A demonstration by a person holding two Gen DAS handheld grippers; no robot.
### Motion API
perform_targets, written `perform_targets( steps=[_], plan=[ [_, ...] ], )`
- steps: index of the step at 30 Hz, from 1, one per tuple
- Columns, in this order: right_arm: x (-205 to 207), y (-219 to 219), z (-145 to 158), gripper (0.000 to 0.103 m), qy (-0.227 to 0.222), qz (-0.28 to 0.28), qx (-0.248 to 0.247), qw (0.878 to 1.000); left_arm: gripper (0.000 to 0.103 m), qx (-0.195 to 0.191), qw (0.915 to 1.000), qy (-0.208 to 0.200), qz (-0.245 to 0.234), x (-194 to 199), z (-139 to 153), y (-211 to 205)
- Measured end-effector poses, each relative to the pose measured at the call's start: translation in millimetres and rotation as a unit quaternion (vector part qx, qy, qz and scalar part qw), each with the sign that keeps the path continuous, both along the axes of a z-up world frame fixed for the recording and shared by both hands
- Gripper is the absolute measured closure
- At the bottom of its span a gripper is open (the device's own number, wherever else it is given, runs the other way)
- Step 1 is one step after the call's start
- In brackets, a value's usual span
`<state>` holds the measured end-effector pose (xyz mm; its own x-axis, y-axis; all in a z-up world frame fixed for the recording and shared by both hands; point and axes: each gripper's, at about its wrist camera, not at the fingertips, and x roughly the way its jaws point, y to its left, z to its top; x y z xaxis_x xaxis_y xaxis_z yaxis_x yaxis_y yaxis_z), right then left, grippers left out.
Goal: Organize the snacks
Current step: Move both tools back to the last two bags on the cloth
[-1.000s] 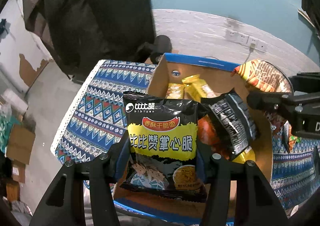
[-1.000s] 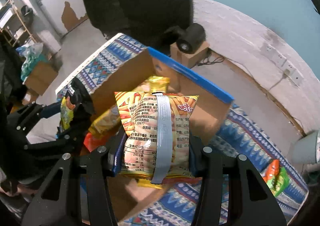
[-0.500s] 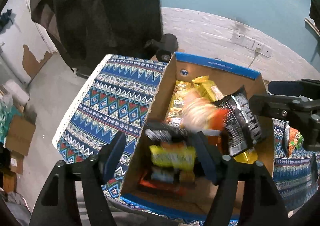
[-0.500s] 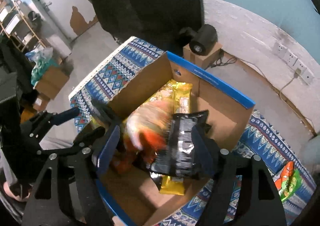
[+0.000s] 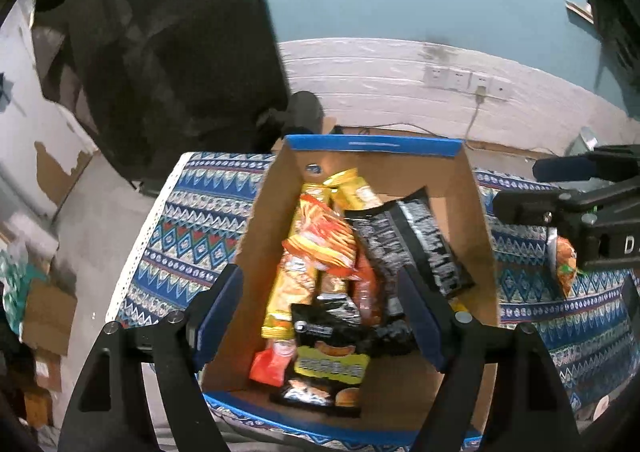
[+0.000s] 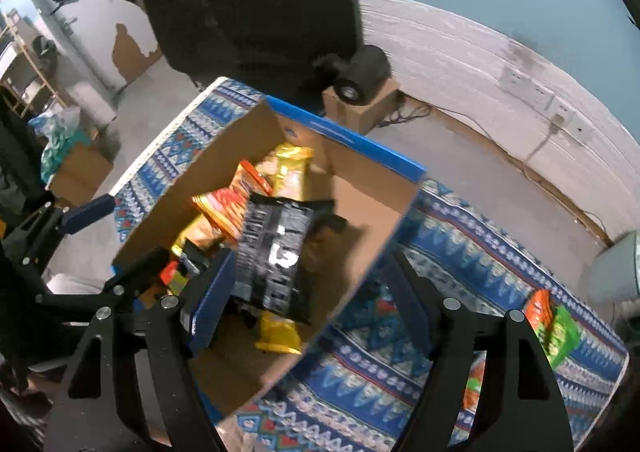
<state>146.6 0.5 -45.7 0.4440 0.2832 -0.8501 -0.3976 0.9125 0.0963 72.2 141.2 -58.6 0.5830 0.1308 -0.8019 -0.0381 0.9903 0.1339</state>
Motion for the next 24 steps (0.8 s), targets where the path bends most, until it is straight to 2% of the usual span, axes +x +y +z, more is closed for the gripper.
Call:
perform_targets(
  steps=[9,24],
  plan=[
    [-10,-52,5,0.026,-0.004,-0.037,-0.001,0.999,0.023,0.019,0.9992,0.005,-0.036,2,-1,-41],
    [-29,-143,-4,0.024,-0.001,-0.101,-0.008,0.995,0.023,0.017,0.9959,0.020,-0.087,9,-7,-108]
  ],
)
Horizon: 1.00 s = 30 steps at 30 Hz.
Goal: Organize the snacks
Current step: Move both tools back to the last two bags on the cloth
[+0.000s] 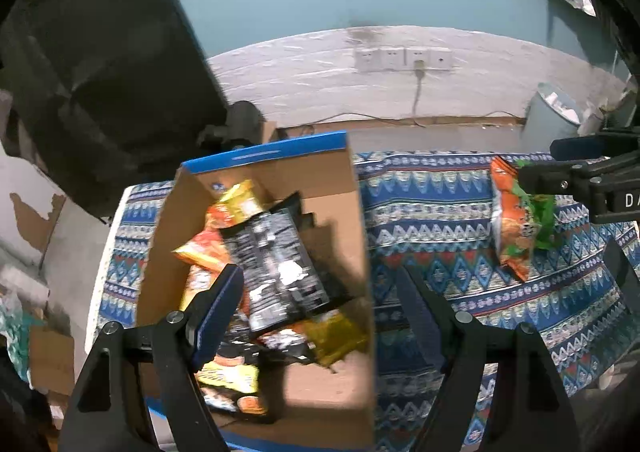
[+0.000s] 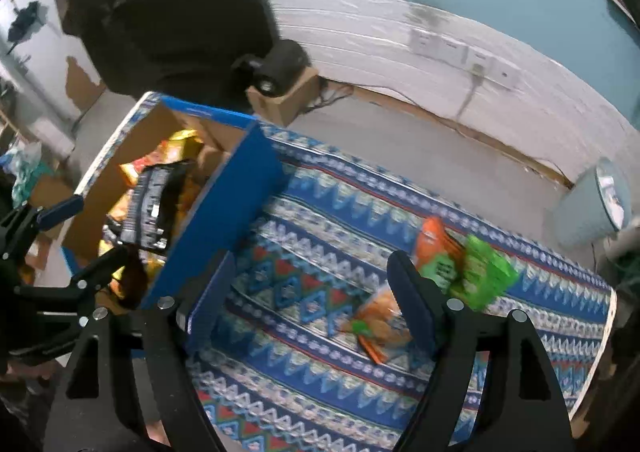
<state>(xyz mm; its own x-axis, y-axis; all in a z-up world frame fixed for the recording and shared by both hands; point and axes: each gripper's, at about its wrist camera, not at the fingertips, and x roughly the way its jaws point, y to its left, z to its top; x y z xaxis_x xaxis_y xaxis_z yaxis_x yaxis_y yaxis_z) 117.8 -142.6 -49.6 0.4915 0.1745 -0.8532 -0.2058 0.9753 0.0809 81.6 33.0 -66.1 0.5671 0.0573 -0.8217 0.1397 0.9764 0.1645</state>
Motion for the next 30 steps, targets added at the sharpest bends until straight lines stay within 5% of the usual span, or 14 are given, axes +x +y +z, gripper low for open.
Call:
perform_targets(
  steps=[16,30],
  plan=[
    [-10,-115,-46,0.024,0.041,-0.112,0.001,0.993,0.023,-0.024,0.9981,0.035,-0.045,47,-36,-92],
    [18,-156,-111,0.024,0.093,-0.156,0.033,0.983,0.023,-0.004,0.9953,0.052,-0.081,82,-71,-146]
  ],
)
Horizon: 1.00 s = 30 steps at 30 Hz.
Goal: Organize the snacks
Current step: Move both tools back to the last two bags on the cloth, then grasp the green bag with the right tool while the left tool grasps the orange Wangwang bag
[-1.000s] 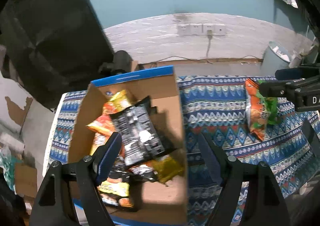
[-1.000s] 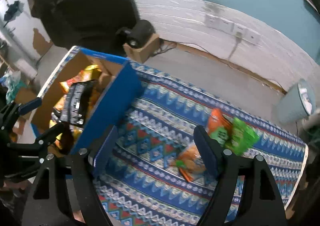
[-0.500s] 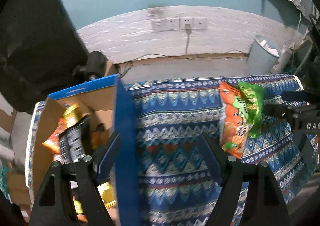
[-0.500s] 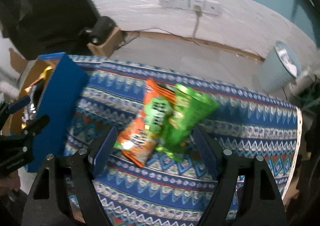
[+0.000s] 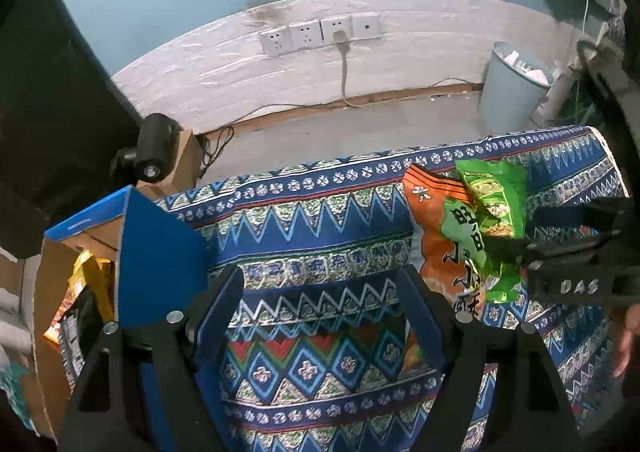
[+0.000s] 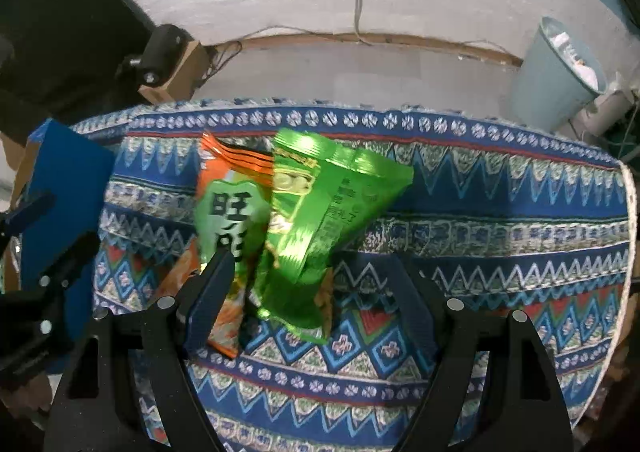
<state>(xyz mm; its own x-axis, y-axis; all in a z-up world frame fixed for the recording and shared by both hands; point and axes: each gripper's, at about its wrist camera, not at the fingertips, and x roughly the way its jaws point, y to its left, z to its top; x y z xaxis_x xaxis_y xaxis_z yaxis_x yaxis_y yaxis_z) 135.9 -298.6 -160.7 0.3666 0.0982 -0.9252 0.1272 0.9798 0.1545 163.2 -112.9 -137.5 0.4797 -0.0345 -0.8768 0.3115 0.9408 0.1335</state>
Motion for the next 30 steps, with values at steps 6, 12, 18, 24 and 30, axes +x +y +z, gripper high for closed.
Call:
perform_targets(
  steps=[6,12,18,24,30],
  plan=[
    [6,-1,-12,0.051,0.006,0.015,0.010,1.000,0.023,-0.023,0.9997,0.011,0.000,7,-1,-9],
    [-1,1,-9,0.073,0.013,0.053,-0.053,0.997,0.023,-0.053,0.9982,0.027,-0.003,8,-5,-22],
    [-17,-22,-6,0.074,0.017,0.045,-0.062,0.997,0.023,-0.072,0.9960,0.052,-0.010,7,-14,-39],
    [-27,-42,0,0.073,0.009,0.027,-0.049,0.998,0.016,-0.097,0.9928,0.071,0.000,8,-26,-53],
    [-22,-33,3,0.060,0.001,0.033,-0.043,0.999,0.016,-0.063,0.9926,0.103,-0.004,16,-50,-67]
  ],
)
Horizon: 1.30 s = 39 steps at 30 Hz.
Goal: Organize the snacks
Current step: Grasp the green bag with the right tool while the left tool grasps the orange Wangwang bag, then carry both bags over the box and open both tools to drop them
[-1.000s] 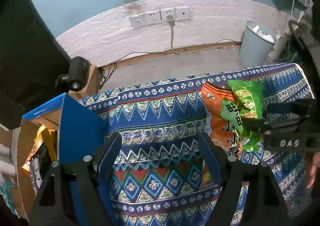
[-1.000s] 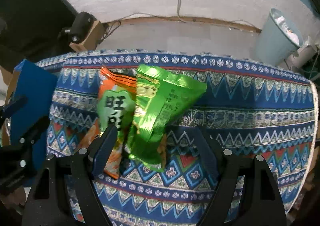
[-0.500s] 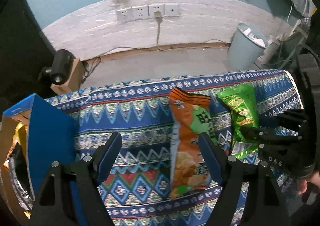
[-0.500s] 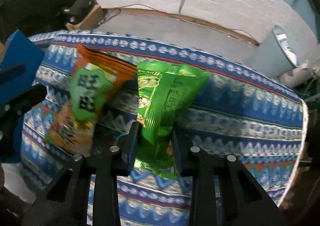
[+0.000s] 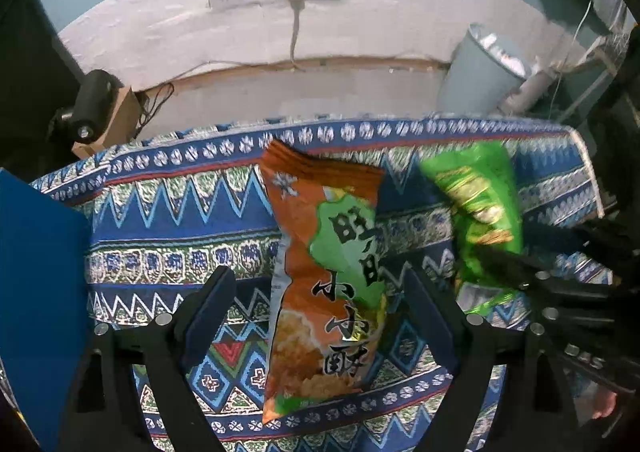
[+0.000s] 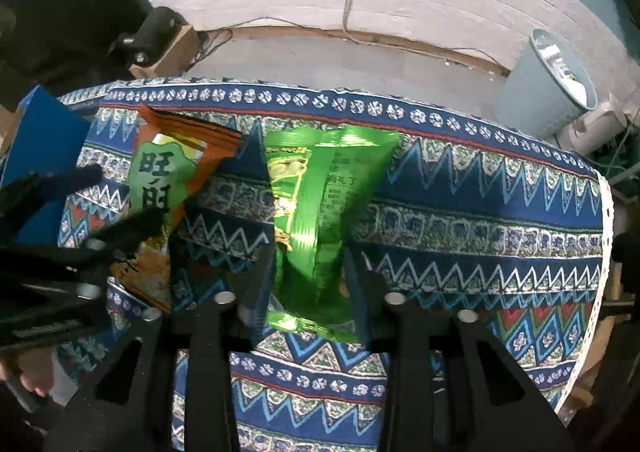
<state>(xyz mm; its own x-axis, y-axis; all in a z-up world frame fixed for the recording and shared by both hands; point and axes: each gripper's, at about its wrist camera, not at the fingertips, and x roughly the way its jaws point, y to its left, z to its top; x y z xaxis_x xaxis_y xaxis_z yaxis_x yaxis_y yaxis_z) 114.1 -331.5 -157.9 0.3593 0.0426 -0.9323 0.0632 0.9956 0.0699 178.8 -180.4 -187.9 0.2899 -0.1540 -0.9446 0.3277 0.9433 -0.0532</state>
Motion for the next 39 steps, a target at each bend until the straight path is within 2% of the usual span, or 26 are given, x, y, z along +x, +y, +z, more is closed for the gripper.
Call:
perform_targets(
  steps=[9,10,12,13,15,21,23,26,33,39],
  plan=[
    [10,6,-11,0.059,0.009,0.002,0.001,1.000,0.017,0.039,0.9990,0.009,-0.017,-1,-27,3],
    [12,7,-13,0.059,0.011,0.001,0.001,1.000,0.020,0.041,0.9989,0.008,-0.020,-1,-28,3],
    [16,8,-17,0.058,0.014,-0.002,0.003,1.000,0.041,0.052,0.9983,0.006,-0.027,-1,-31,5],
    [17,8,-19,0.057,0.015,-0.003,0.002,1.000,0.042,0.057,0.9979,0.000,-0.033,-2,-31,6],
    [19,8,-24,0.056,0.019,-0.006,-0.004,1.000,0.053,0.059,0.9975,-0.006,-0.038,-6,-30,5],
    [24,9,-40,0.056,0.034,-0.007,-0.020,0.999,0.069,0.056,0.9976,-0.008,-0.040,-11,-24,15],
    [23,11,-40,0.057,0.032,-0.003,-0.025,0.999,0.069,0.056,0.9976,-0.013,-0.039,-13,-21,17],
    [20,15,-36,0.065,0.026,0.000,-0.039,0.999,0.069,0.055,0.9975,-0.020,-0.040,-18,-16,21],
    [9,26,-14,0.066,0.008,0.018,-0.056,0.998,0.069,0.058,0.9963,-0.052,-0.037,-31,9,33],
    [3,36,6,0.066,-0.008,0.024,-0.051,0.998,0.069,0.056,0.9957,-0.067,-0.030,-42,24,45]
  ],
)
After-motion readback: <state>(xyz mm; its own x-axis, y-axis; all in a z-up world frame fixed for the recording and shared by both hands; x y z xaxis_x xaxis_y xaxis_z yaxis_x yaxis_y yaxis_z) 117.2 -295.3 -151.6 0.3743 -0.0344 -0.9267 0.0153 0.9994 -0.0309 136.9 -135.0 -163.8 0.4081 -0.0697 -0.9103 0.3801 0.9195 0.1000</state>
